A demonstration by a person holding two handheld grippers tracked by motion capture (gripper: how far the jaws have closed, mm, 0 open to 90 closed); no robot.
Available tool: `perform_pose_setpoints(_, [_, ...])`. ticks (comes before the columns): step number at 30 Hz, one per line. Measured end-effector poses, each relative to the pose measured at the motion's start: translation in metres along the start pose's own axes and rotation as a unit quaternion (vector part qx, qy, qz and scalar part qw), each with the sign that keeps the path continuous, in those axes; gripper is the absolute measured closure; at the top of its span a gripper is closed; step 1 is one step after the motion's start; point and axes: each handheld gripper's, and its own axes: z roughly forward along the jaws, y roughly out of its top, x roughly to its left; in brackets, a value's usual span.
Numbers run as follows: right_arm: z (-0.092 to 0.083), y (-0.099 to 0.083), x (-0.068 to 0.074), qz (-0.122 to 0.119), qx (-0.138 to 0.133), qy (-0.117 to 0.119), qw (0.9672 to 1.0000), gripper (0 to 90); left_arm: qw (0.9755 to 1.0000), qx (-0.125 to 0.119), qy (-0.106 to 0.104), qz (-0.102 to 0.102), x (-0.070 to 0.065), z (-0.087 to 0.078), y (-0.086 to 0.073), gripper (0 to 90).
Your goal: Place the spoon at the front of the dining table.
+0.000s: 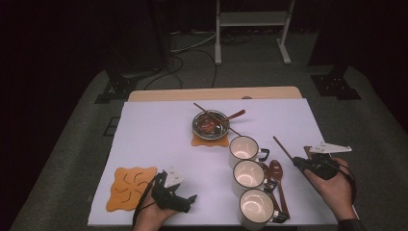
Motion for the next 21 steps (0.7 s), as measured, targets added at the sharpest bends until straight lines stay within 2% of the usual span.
perform_pose_setpoints(21, [0.0, 0.015, -0.002, -0.003, -0.014, 0.007, 0.9999, 84.1, 1.0, 0.0, 0.0, 0.0, 0.0, 0.0, 0.0, 0.5])
